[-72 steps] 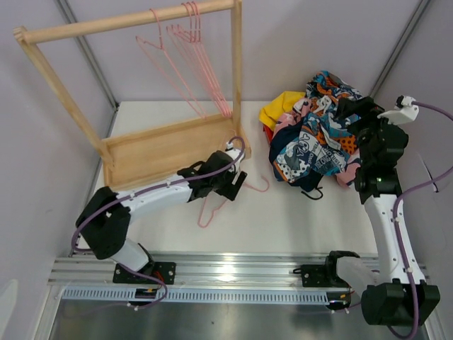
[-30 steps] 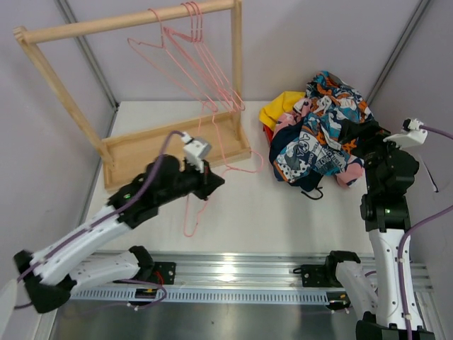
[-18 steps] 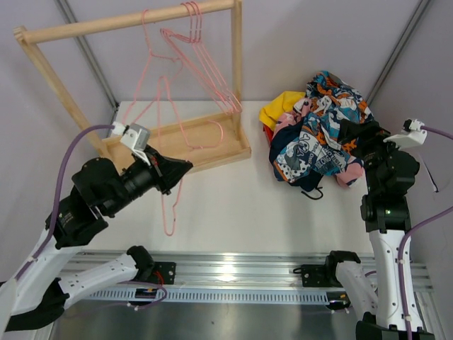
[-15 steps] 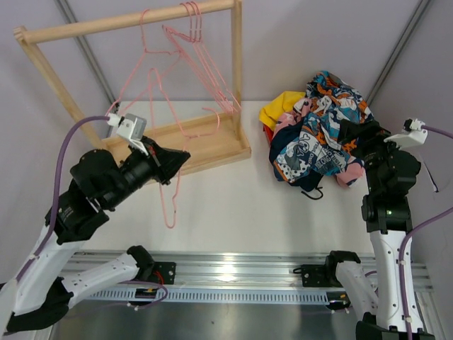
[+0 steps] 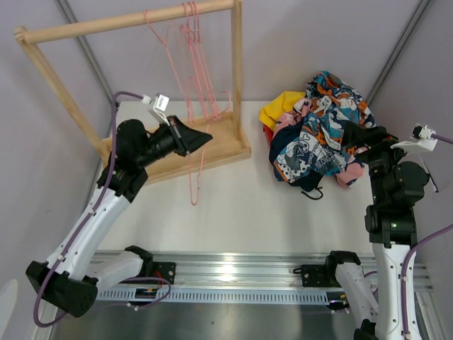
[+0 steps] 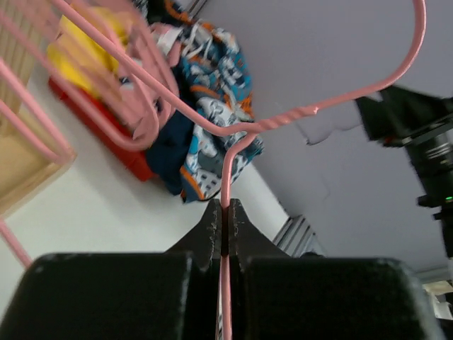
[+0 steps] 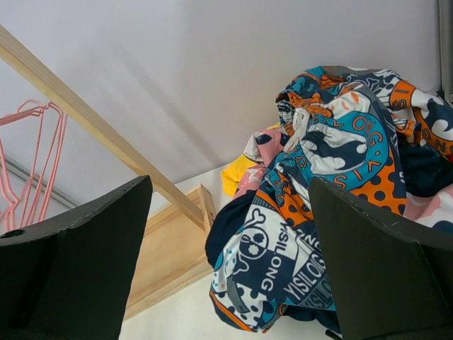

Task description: Remove the shorts from the hanger

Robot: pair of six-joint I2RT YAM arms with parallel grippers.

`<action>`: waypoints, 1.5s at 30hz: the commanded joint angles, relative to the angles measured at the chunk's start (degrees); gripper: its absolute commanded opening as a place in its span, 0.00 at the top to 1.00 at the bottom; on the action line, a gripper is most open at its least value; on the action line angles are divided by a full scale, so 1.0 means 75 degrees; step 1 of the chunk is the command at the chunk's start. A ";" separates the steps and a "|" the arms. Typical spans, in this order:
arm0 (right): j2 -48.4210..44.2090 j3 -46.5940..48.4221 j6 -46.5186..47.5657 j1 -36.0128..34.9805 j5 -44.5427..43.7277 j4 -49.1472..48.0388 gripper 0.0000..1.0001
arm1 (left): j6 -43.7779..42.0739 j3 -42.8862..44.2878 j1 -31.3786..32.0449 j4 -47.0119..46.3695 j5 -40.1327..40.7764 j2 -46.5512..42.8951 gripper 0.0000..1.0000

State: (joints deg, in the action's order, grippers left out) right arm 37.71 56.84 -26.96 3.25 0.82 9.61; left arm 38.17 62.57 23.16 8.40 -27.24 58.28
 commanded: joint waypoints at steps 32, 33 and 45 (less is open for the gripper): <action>0.0175 -0.0653 0.0173 0.0036 0.0172 -0.0285 0.00 | 0.5527 0.2978 -0.2748 -0.6897 -0.1571 0.4112 1.00; 0.0175 -0.0676 0.0208 0.0036 0.0172 -0.0273 0.01 | 0.5585 0.2955 -0.2759 -0.6933 -0.1513 0.4112 1.00; -0.0013 -0.0770 0.0314 0.0036 0.0137 -0.0051 0.00 | 0.5727 0.3142 -0.2888 -0.5330 -0.0083 0.4007 1.00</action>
State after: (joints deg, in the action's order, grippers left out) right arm 38.59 51.29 -25.67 3.25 1.65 9.61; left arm 80.88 83.40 2.09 -35.81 -32.62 89.69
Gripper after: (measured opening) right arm 0.993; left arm 0.022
